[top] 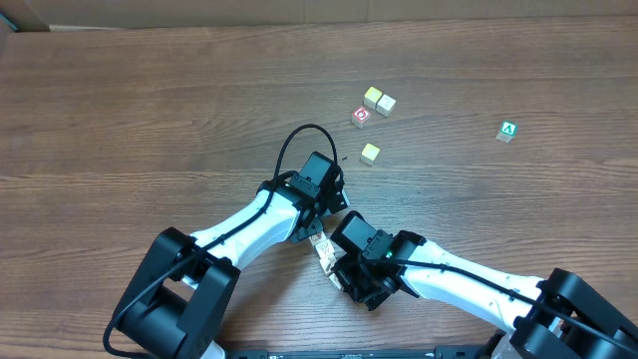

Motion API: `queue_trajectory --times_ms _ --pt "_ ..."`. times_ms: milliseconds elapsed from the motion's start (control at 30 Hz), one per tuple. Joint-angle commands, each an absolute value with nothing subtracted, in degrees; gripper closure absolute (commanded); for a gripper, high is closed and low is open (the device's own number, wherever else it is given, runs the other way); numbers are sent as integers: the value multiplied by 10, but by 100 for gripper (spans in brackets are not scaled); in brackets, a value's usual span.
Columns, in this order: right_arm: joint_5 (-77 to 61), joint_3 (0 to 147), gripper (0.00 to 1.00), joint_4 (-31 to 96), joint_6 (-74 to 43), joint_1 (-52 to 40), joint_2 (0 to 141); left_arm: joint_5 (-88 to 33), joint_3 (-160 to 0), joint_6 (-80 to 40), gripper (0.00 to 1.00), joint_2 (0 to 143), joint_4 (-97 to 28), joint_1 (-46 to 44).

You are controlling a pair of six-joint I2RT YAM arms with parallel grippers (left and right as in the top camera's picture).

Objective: Flip 5 blocks

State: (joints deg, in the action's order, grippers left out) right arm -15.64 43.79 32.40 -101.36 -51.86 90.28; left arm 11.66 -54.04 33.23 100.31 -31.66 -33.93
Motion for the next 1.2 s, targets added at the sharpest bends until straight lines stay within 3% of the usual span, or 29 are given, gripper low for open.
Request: queue_trajectory --times_ms 0,1167 --pt "-104 449 96 284 -1040 -514 902 51 -527 347 96 1019 -330 -349" --pt "-53 449 96 279 -1085 -542 902 51 -527 348 96 1019 -329 -349"
